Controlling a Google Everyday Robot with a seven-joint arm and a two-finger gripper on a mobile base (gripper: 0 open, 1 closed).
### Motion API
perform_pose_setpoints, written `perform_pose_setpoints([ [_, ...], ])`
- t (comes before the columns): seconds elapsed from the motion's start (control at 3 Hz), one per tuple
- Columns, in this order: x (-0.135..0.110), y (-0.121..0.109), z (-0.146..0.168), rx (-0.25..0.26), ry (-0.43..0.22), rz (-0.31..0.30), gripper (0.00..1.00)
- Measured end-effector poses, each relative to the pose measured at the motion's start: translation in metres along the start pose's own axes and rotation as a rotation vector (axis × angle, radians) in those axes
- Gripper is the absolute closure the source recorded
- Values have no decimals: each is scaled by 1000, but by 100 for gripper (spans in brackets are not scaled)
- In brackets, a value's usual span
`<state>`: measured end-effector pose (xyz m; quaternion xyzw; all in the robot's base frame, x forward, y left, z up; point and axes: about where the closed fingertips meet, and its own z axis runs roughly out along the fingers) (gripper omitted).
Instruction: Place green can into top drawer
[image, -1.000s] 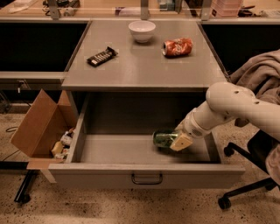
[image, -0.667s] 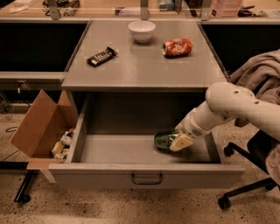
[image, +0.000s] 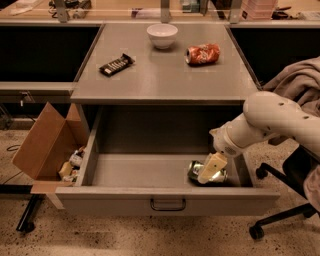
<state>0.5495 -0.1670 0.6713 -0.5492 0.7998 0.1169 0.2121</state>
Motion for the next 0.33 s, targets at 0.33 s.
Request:
perform_pose_setpoints([
  [0.33,-4,14,-35,15,-64,-21,0],
])
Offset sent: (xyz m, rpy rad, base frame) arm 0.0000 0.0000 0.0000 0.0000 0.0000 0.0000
